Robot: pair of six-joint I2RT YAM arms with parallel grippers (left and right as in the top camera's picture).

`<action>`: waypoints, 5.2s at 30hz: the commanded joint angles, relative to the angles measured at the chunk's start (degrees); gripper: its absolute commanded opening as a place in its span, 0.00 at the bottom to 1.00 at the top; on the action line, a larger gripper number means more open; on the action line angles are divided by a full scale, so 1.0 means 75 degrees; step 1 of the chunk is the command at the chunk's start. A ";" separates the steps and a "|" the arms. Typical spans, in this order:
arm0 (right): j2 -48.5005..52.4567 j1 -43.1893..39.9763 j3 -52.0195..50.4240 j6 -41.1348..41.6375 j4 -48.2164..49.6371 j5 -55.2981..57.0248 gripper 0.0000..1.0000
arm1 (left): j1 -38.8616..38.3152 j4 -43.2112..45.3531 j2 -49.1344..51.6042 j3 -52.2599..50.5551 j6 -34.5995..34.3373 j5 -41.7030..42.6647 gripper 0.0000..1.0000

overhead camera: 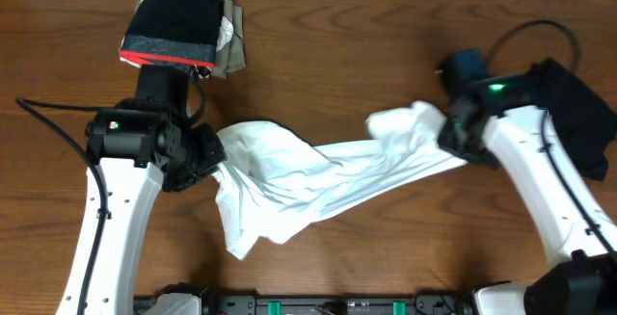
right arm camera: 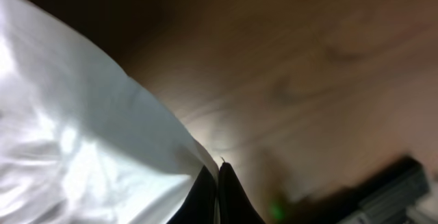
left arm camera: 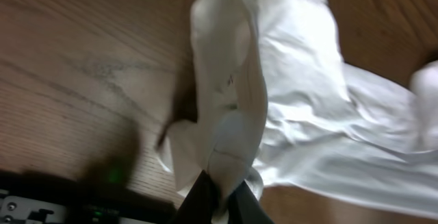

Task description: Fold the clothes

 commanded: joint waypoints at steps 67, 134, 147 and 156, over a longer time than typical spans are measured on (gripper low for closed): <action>-0.0093 -0.1938 0.0041 -0.1539 0.0038 -0.1043 0.94 | -0.5129 0.3171 -0.0458 -0.5109 -0.6283 0.0332 0.82; -0.0093 -0.1938 0.0041 -0.1676 -0.0055 -0.1154 0.95 | -0.5613 0.4441 0.0425 -0.5453 -0.7883 -0.0035 0.82; -0.0093 -0.1938 0.0041 -0.1792 -0.0090 -0.1154 0.95 | -0.5613 0.4666 0.1195 -0.5458 -0.7790 0.0294 0.73; -0.0093 -0.1938 0.0041 -0.1789 -0.0143 -0.1154 0.95 | -0.5613 0.4666 0.1177 -0.5458 -0.7732 0.0291 0.33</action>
